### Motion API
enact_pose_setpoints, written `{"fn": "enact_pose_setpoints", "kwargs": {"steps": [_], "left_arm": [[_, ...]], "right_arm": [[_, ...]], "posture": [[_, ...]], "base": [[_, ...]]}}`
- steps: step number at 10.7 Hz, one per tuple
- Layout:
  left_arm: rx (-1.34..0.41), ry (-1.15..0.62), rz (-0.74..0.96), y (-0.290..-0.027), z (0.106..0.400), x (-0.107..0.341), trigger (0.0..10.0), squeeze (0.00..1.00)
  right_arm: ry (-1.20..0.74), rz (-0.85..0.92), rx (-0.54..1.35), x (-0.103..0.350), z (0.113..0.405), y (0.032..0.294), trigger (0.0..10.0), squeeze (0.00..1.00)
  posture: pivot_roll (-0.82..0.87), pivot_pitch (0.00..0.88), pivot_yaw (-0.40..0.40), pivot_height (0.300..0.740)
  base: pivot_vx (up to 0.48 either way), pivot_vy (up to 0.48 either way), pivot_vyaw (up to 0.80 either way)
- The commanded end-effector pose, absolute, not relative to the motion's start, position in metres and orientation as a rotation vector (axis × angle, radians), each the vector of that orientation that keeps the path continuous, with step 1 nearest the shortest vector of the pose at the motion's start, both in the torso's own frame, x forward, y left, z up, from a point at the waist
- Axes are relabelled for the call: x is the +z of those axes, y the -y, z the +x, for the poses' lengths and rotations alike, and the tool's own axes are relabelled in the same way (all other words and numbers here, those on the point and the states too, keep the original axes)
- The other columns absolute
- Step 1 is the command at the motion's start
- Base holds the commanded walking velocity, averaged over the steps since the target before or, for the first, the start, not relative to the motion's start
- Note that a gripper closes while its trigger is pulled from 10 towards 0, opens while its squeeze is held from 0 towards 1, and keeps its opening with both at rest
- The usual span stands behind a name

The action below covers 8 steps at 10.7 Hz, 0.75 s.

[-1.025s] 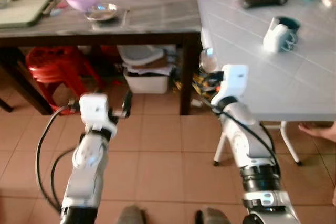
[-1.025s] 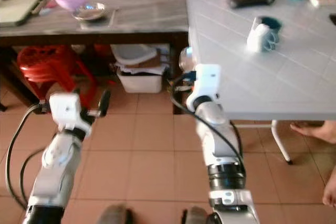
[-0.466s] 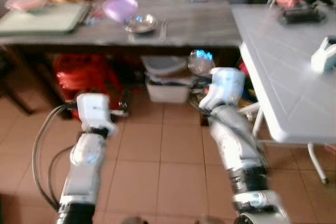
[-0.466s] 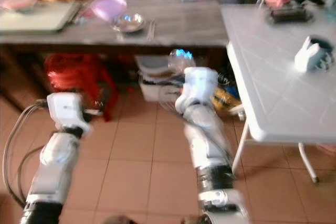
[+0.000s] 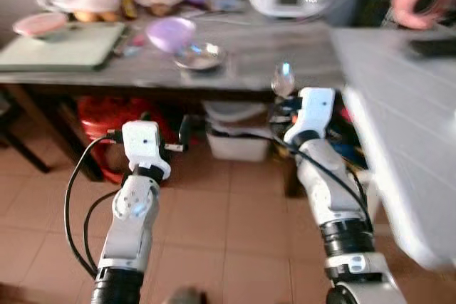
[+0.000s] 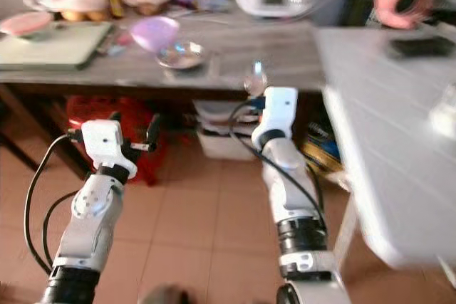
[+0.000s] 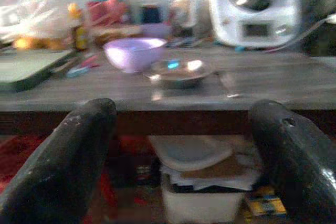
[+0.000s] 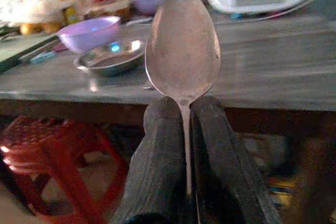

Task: Setting the table

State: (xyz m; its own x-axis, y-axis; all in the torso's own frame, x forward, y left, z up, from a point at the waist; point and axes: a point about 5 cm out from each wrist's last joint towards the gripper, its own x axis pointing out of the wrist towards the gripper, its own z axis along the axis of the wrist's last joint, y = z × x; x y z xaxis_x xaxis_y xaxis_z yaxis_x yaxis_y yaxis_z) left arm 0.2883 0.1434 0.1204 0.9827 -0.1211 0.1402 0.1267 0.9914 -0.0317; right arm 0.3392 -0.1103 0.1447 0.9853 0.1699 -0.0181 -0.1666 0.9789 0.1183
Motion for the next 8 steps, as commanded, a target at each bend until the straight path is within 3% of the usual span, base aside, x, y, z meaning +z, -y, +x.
{"fn": "enact_pose_setpoints", "kwargs": {"steps": [1, 8], "left_arm": [[-0.106, 0.137, -0.028, -0.1472, 0.2893, 0.1214, 10.0, 0.00], [-0.126, 0.142, -0.018, -0.1449, 0.2886, 0.1226, 10.0, 0.00]], "right_arm": [[-0.015, 0.117, 0.189, 0.1480, 0.3387, 0.1050, 0.0, 0.00], [-0.025, 0.096, 0.126, 0.1442, 0.3408, 0.1129, 0.0, 0.00]], "posture": [[0.01, 0.033, 0.065, 0.740], [0.01, 0.048, 0.063, 0.740]], "base": [[0.472, 0.000, 0.00], [0.477, 0.000, 0.00]]}}
